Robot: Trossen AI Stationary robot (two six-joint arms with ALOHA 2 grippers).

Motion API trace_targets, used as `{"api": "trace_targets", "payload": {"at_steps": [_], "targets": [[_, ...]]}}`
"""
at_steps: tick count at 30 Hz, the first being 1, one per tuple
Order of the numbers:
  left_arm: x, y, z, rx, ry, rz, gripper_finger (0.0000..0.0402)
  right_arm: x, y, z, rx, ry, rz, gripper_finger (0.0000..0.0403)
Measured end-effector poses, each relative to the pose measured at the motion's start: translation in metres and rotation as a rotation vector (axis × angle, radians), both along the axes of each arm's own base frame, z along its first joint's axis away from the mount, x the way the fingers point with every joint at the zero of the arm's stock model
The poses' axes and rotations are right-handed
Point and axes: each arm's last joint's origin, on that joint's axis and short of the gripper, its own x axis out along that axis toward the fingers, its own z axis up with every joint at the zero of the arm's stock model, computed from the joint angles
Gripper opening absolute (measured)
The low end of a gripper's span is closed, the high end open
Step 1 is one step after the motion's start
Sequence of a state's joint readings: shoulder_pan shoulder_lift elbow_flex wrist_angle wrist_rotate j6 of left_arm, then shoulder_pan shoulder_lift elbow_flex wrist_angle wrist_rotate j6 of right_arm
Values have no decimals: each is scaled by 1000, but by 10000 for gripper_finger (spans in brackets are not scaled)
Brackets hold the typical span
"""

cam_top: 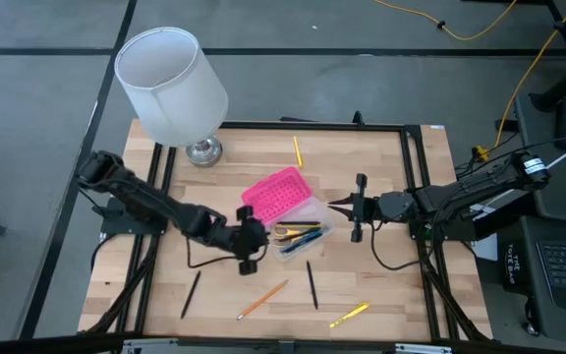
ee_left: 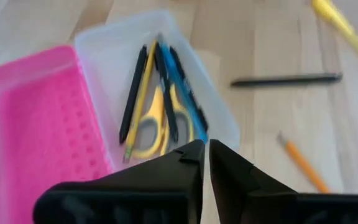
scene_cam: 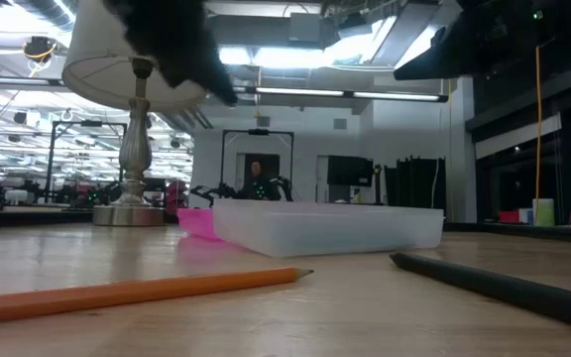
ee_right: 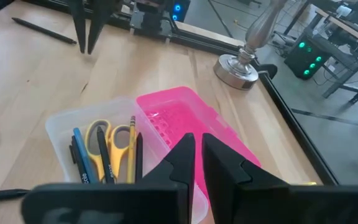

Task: Pick & place school supplies into a supply box
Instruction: Put the black pen into the supply box

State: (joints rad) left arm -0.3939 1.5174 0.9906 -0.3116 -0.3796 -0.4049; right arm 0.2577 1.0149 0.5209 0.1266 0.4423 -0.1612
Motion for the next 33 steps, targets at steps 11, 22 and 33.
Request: {"api": "trace_targets", "payload": {"at_steps": [11,22,33], "targets": [[-28,-24,-15,95,-39,-51,1,0,0,0,35,-11,-11,36],[-23,-8,-10,175,6,-277,1,1,0,2,58,-34,-17,36],[-13,23,-14,172,-81,-404,1,-2,2,-6,229,37,-11,36]]}}
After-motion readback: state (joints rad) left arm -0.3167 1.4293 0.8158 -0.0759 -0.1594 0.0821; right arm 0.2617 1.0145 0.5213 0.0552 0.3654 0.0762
